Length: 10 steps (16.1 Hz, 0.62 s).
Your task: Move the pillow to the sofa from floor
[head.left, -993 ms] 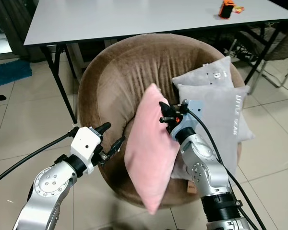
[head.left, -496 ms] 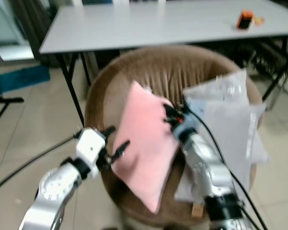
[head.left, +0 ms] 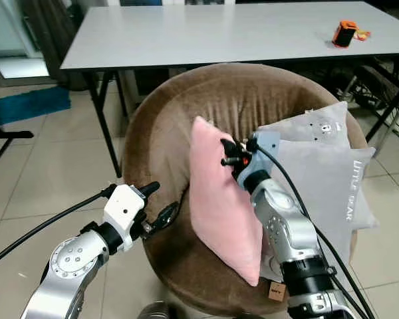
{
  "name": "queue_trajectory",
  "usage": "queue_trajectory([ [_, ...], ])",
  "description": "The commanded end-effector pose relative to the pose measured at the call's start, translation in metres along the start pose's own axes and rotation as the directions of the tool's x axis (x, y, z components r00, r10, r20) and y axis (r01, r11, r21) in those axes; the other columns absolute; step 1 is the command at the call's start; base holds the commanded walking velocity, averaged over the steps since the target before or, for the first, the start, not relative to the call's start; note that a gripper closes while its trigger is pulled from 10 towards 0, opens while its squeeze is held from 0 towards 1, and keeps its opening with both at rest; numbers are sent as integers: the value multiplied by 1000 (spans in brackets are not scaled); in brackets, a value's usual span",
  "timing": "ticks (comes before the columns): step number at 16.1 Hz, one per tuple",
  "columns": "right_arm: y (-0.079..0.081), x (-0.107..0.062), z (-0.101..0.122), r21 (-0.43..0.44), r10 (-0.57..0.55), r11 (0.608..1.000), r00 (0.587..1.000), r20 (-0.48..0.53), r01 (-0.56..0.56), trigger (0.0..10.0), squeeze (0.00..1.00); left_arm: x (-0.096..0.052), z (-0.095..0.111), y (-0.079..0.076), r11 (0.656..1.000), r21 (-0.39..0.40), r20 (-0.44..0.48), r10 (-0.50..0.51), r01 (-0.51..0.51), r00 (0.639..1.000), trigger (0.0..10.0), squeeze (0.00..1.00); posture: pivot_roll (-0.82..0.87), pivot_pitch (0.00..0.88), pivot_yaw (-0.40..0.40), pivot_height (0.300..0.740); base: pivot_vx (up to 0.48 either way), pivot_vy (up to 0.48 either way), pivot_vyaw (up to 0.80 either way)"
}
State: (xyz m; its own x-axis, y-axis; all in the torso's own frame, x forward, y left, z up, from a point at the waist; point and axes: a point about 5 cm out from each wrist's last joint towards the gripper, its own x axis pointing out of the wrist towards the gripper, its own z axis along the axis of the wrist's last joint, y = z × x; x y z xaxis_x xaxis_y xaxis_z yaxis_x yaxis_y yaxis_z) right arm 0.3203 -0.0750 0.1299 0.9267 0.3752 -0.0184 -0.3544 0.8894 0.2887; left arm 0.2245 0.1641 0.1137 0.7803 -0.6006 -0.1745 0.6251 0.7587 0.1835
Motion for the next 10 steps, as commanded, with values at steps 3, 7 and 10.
queue_trajectory([
  [3,5,12,10,9,47,999,999,28,-47,10000,0,-1,-3,-1,1000,-7,-19,-16,16,1000,10000,0,82,68,-11,740,0,0,0],
  [7,1,29,13,92,41,995,998,44,-45,10000,0,-4,-4,-3,999,-13,-35,-49,49,998,10000,0,83,69,-11,740,0,0,0],
  [10,-12,33,6,50,-29,998,1000,10,29,10000,0,-3,-4,-3,998,-9,-39,-55,55,998,10000,0,87,65,-16,740,0,0,0],
])
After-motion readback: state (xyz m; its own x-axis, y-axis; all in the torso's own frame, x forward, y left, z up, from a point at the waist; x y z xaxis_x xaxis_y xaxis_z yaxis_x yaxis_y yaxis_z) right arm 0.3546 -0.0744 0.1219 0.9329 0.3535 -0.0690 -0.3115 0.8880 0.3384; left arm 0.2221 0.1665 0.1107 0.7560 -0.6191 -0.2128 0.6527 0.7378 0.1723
